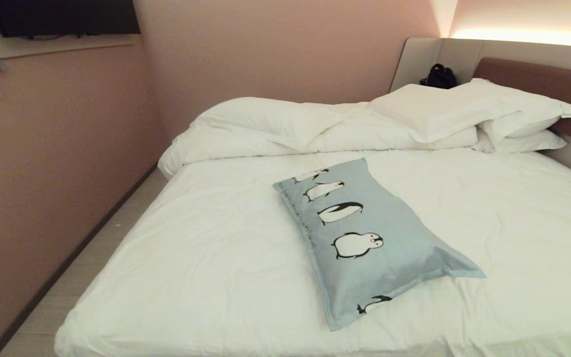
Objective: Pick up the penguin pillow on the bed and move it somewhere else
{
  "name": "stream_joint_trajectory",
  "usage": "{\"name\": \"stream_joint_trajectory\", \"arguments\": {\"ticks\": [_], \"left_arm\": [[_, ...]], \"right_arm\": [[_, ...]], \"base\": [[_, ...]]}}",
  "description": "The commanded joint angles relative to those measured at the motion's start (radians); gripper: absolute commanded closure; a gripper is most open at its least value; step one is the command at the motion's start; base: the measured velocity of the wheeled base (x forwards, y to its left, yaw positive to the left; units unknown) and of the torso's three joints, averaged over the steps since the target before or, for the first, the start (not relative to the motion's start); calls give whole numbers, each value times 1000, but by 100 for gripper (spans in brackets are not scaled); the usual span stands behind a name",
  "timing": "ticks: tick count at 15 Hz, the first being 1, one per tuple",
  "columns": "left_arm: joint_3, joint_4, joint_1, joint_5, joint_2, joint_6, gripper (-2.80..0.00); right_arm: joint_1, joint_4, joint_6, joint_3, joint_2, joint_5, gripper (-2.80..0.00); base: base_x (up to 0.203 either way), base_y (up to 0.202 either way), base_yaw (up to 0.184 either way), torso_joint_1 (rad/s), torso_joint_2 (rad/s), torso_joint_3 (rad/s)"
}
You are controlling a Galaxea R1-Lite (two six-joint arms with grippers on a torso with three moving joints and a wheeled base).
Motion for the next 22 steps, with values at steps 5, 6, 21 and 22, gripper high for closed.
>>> {"name": "stream_joint_trajectory", "arguments": {"ticks": [5,6,21,22], "left_arm": [[0,0,0,0,0,0,0],[0,0,0,0,0,0,0],[0,0,2,0,0,0,0],[0,0,0,0,0,0,0]], "right_arm": [[-53,10,186,49,-335,-437,0],[-98,17,194,48,-353,-463,0],[-180,-149,-297,162,-860,-330,0],[-180,-229,-345,195,-860,-309,0]], "base": [[0,0,0,0,0,0],[0,0,0,0,0,0],[0,0,0,2,0,0],[0,0,0,0,0,0]]}}
